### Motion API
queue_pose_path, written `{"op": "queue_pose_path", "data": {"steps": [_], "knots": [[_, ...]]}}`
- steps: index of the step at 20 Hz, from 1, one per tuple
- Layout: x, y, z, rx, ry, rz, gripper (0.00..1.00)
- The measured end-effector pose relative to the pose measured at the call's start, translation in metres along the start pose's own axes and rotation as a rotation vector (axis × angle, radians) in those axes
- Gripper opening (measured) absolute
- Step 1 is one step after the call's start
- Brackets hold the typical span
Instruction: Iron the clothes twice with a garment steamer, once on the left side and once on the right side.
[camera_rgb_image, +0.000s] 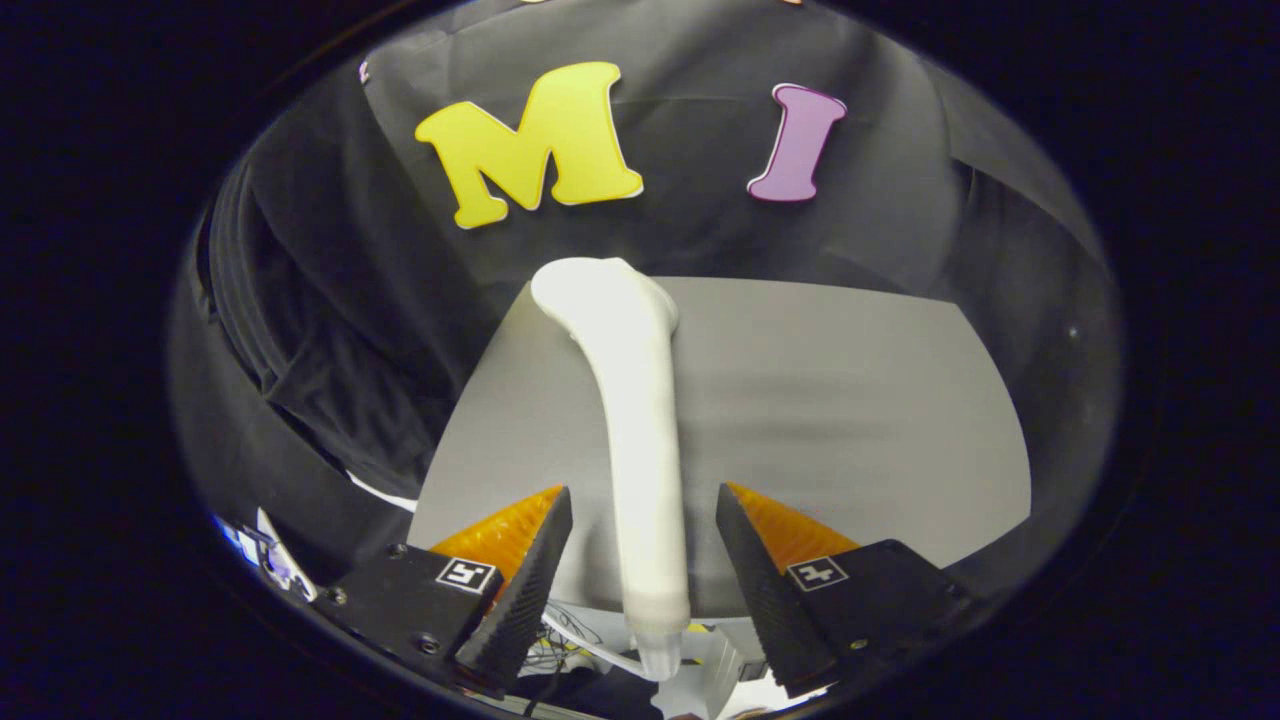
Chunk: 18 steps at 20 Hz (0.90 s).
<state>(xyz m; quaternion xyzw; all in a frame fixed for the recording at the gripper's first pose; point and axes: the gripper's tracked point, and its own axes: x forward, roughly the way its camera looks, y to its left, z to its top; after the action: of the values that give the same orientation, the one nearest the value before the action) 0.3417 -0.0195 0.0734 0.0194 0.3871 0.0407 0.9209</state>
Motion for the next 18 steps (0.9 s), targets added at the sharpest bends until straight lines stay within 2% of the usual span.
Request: {"op": "queue_pose_path", "data": {"steps": [1, 2, 3, 7, 10, 15, 18], "knots": [[0.001, -0.001, -0.002, -0.001, 0.020, -0.002, 0.89], [0.003, -0.001, -0.004, -0.001, 0.042, -0.001, 0.81], [0.002, -0.001, -0.006, 0.003, 0.058, 0.002, 0.78], [0.004, 0.001, -0.008, 0.015, 0.089, -0.018, 0.75], [0.009, 0.000, -0.009, -0.041, 0.088, -0.038, 0.72], [0.015, 0.003, -0.008, -0.045, 0.107, -0.056, 0.68], [0.013, 0.001, -0.005, -0.008, 0.099, -0.053, 0.49]]}}
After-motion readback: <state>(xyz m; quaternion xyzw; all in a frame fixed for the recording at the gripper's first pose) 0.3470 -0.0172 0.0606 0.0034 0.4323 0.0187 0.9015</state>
